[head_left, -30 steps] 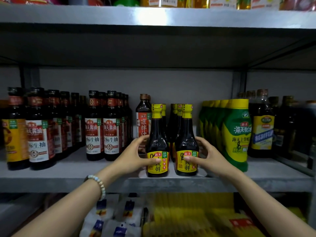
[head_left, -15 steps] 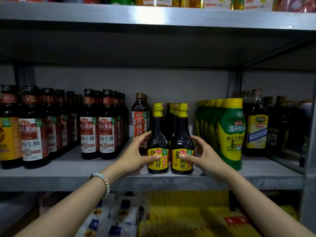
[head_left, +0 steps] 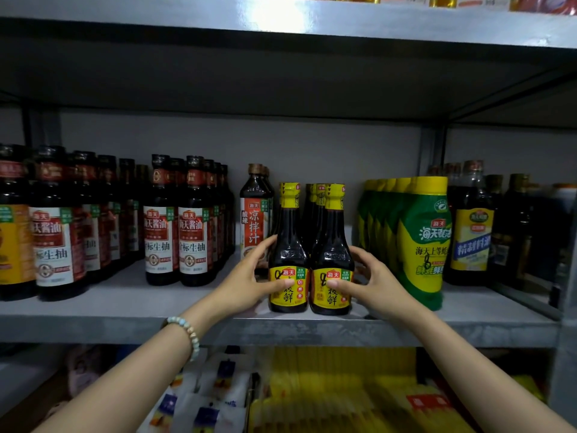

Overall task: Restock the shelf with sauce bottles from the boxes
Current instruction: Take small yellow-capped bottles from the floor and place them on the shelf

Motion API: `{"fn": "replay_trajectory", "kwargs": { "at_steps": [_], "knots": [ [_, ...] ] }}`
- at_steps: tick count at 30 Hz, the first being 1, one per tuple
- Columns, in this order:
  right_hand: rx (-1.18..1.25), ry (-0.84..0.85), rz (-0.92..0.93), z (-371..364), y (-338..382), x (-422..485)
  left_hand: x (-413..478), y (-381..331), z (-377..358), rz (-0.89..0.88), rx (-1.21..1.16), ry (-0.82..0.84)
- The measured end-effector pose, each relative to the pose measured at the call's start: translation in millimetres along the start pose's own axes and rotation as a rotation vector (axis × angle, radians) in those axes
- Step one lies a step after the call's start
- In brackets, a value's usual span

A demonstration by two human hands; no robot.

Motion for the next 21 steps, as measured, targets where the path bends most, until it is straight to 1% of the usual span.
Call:
{"fn": "replay_trajectory", "kwargs": {
  "at_steps": [17,21],
  "knots": [
    [-0.095,0.037,-0.017,-3,-10,9,-3,2,-6,0.029,-0.032,0.076],
    [-0.110,0.047,-0.020,-5,-10,10,-1,13,-5,0.084,-0.028,0.092]
  ]
}}
Point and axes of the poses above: each hand's wrist, its own x-axis towards the middle knuckle, its own z-axis out of the back of the hand, y = z × x, the point moved 8 cm from there along x, towards the middle knuckle, and after that the axes turned 6 degrees about z, right-handed, at the moved point
